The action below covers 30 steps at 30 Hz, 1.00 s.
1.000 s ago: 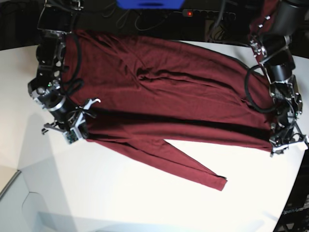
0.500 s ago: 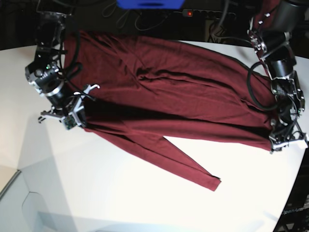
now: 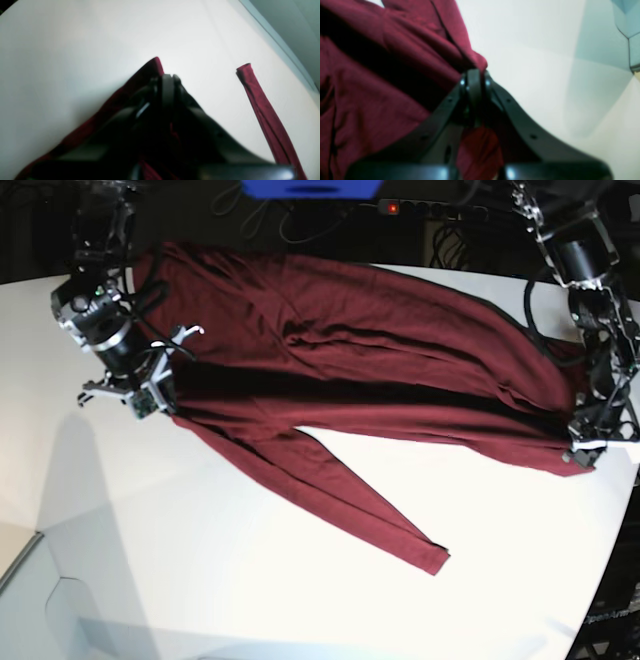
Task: Layout the t-shirt on the table in an organized manner, then fold the t-shirt properly
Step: 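Lift the shirt side with both grippers and fold it toward the collar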
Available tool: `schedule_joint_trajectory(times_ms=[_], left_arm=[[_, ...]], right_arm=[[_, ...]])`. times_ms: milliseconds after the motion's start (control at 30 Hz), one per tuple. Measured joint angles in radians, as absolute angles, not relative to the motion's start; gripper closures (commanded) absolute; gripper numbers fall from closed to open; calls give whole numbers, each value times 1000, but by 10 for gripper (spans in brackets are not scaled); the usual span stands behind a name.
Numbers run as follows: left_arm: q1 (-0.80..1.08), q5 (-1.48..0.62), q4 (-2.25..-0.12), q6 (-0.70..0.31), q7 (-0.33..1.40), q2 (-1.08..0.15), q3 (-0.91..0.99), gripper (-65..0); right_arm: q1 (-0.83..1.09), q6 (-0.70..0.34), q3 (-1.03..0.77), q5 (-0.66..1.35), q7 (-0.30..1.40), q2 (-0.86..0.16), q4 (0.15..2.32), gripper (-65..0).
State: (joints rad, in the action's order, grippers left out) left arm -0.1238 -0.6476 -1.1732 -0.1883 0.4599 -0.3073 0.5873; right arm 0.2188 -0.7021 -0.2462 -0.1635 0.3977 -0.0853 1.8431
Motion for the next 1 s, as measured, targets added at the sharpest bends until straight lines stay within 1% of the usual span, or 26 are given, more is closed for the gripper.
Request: schedule_joint_trajectory(times_ms=[133, 367, 533, 733, 1000], left_arm=[[-77, -646, -1203, -190, 463, -310, 589, -1], [-42, -654, -1292, -195, 464, -322, 589, -1], [-39, -649, -1296, -191, 465, -332, 591, -1], [9, -651, -1298, -189, 467, -378, 593, -1], [73, -656, -1314, -194, 464, -371, 588, -1]], right_arm=[[267, -702, -244, -161, 396, -85, 1911, 0], [307, -702, -244, -161, 392, -88, 1923, 0], [334, -702, -244, -161, 394, -91, 1925, 0], [373, -702, -244, -160, 389, -110, 1925, 0], [397, -702, -244, -161, 392, -113, 1925, 0]])
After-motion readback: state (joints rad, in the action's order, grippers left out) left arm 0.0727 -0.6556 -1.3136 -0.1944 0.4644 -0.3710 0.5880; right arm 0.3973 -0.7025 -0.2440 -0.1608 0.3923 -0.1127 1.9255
